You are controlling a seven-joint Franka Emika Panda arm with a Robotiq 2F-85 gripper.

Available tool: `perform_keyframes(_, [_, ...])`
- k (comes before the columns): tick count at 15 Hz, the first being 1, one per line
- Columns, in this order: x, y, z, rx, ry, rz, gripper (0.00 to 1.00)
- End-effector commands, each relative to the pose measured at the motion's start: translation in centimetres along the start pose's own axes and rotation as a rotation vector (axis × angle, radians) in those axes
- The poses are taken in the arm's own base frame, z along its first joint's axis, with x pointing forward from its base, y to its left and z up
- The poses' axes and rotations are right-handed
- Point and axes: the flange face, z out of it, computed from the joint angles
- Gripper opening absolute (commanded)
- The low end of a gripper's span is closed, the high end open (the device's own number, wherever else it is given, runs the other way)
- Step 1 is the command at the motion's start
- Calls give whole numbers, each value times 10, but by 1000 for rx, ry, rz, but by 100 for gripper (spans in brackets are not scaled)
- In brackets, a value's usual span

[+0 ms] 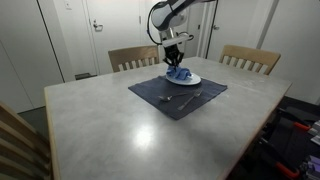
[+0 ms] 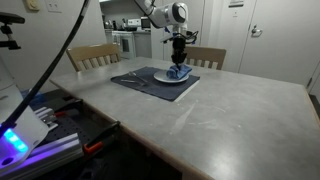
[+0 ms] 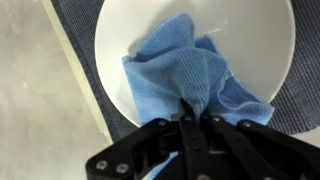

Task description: Use the blue towel to wipe the white plate then put the blue towel on the table

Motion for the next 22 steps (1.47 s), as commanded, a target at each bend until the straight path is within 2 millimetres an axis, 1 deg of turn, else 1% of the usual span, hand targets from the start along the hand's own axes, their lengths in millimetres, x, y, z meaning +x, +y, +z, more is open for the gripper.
perform_keyframes(1, [-14, 5, -32, -26, -1, -60, 2])
perform_keyframes(4, [-30, -10, -58, -10, 10, -147, 2])
perform_keyframes(6, [-45, -28, -77, -16, 28, -193, 2])
perform_keyframes(9, [-71, -64, -102, -19, 70, -285, 2])
perform_keyframes(12, [-98, -101, -112, -34, 104, -371, 2])
perform_keyframes(15, [-117, -136, -109, -51, 158, -421, 2])
perform_keyframes(18, [-133, -170, -92, -30, 183, -511, 2])
perform_keyframes(20, [-141, -186, -78, -28, 177, -562, 2])
perform_keyframes(22, [-147, -194, -66, -26, 163, -598, 2])
